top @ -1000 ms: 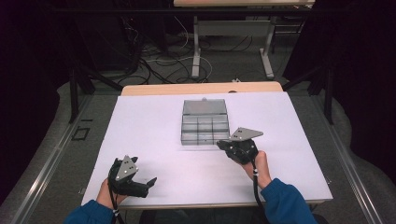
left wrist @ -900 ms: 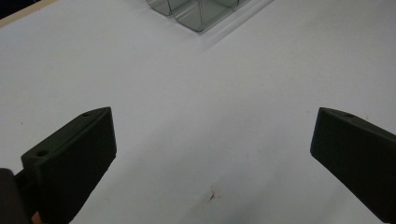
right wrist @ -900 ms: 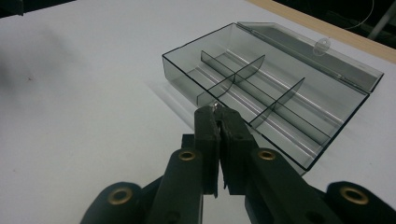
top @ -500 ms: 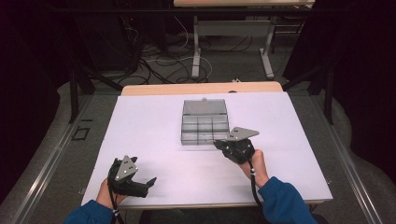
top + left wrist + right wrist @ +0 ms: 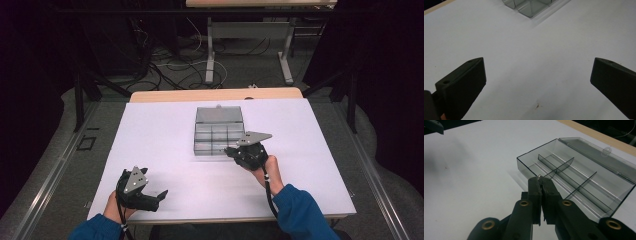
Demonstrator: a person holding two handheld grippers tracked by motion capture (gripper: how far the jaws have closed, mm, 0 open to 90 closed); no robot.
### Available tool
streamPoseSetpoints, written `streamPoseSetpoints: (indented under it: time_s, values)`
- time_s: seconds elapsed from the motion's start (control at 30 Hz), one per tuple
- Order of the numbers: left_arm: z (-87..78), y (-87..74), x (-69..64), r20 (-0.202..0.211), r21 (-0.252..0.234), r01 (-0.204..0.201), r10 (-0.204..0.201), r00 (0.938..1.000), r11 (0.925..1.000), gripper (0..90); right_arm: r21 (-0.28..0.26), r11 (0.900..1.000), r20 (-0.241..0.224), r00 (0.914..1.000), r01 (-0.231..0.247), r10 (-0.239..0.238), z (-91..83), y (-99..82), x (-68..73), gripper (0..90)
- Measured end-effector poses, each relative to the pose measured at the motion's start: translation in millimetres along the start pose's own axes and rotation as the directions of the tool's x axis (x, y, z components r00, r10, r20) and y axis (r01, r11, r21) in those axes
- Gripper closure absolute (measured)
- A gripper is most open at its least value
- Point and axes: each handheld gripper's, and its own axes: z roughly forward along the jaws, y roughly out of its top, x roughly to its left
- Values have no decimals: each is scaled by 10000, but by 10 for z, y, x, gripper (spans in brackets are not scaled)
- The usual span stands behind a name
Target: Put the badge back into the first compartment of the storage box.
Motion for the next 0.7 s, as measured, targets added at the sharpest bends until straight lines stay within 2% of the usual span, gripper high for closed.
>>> streamPoseSetpoints:
  time_s: [0.23,0.37,0.4,0.47,0.5,0.63,0.67,0.7]
  values:
    - [2,-3,-2,-16,-17,13,-13,10000,10000,1,-11,9999,-87,9999,127,-127,113,76,14,871]
    - [-5,-4,1,22,-9,17,-17,10000,10000,1,237,9994,-243,9994,254,-248,173,130,28,871]
    - [-5,-4,2,19,9,2,-2,10000,10000,1,129,9994,-261,9991,327,-323,191,137,27,871]
    - [-3,-4,2,22,-13,31,-31,10000,10000,1,254,9992,-277,9992,306,-299,205,164,35,871]
    - [-3,-4,2,21,-13,31,-31,10000,10000,1,96,9996,-246,9994,254,-251,225,171,39,871]
    - [1,-2,-1,18,-8,29,-29,10000,10000,1,37,9996,-241,9993,291,-290,255,229,36,871]
    - [1,1,5,-56,-8,-92,92,9999,10000,1,110,9995,-262,9992,291,-288,255,247,32,871]
    - [1,-2,-2,11,-15,-2,2,10000,10000,1,73,9998,-228,9996,189,-187,264,276,24,871]
